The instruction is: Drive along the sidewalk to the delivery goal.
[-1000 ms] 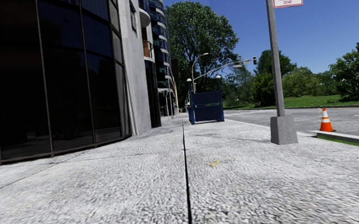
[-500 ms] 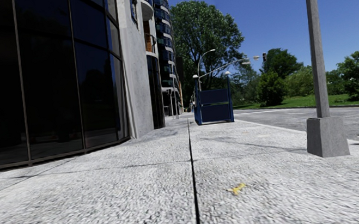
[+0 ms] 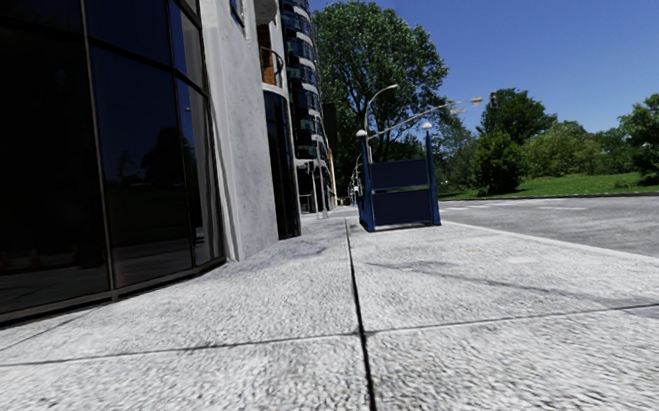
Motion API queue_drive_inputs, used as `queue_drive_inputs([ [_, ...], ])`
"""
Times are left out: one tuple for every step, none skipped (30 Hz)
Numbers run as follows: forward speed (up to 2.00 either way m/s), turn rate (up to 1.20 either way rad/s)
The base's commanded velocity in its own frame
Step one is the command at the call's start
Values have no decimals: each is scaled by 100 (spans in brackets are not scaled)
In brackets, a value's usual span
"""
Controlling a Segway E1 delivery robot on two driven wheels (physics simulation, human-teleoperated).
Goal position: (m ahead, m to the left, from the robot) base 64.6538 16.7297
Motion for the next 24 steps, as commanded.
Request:
queue_drive_inputs([
  [200,0],
  [200,3],
  [200,3],
  [200,19],
  [200,26],
  [200,28],
  [200,28],
  [200,9],
  [200,0],
  [200,0],
  [200,0],
  [200,0],
  [200,0],
  [200,0],
  [200,0],
  [200,0],
  [200,0],
  [200,0],
  [200,0],
  [200,0],
  [200,0],
  [200,0],
  [200,0],
  [200,0],
])
